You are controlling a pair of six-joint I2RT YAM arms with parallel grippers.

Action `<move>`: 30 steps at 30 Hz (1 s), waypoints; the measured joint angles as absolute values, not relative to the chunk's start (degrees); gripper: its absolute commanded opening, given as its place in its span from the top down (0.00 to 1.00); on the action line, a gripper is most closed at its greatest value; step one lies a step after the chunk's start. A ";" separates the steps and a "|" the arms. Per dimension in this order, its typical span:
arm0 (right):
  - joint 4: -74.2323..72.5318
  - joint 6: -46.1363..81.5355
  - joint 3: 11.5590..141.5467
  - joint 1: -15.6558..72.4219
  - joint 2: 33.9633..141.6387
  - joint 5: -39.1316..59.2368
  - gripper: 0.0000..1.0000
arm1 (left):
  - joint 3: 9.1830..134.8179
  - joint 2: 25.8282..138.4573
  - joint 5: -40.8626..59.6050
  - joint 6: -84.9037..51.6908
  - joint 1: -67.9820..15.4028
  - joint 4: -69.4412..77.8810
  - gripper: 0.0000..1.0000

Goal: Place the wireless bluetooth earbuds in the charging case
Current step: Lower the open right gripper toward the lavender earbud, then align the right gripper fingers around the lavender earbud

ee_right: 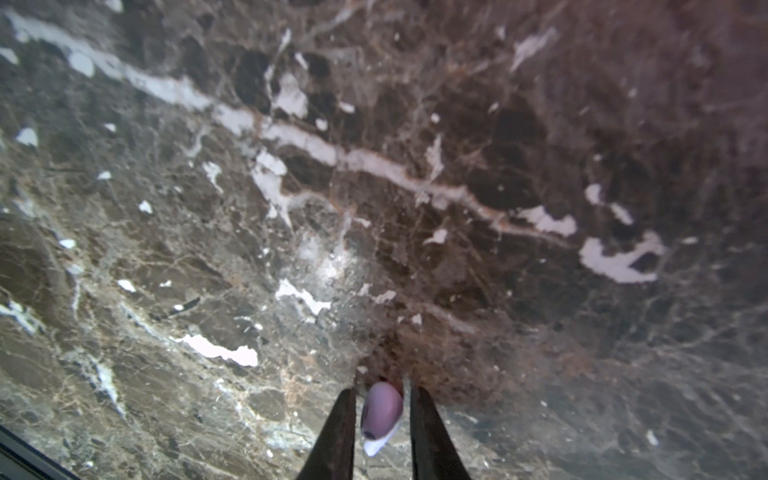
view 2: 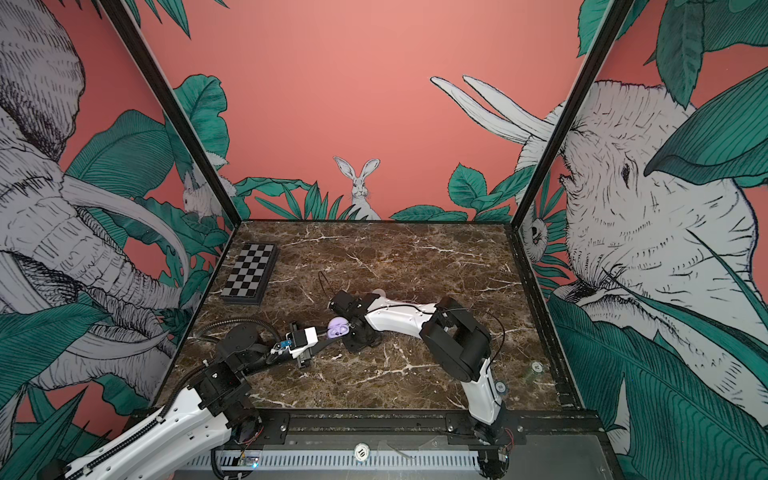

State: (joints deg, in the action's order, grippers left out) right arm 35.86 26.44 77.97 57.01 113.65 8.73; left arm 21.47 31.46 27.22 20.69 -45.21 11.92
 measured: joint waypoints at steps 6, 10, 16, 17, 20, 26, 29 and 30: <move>34.74 29.34 77.41 57.01 113.40 9.91 0.77 | 21.47 31.70 27.22 20.71 -45.21 11.92 1.00; 34.68 30.74 77.41 57.01 113.38 10.09 0.75 | 21.47 31.81 27.22 20.75 -45.21 11.92 1.00; 34.81 32.36 76.16 57.01 112.36 10.26 0.70 | 21.47 31.81 27.22 20.93 -45.21 11.92 1.00; 34.94 32.42 76.03 57.01 112.14 10.37 0.70 | 21.47 31.81 27.22 20.95 -45.21 11.92 1.00; 35.11 32.62 76.01 57.01 111.68 10.79 0.70 | 21.47 31.81 27.22 21.02 -45.21 11.92 1.00; 35.18 32.75 76.01 57.01 111.04 11.27 0.68 | 21.47 31.81 27.22 21.04 -45.21 11.92 1.00; 35.22 32.10 76.01 57.01 111.00 11.14 0.67 | 21.47 31.81 27.22 21.04 -45.21 11.90 1.00; 35.40 31.64 76.01 57.01 111.00 10.90 0.67 | 21.47 31.79 27.22 21.04 -45.21 11.90 1.00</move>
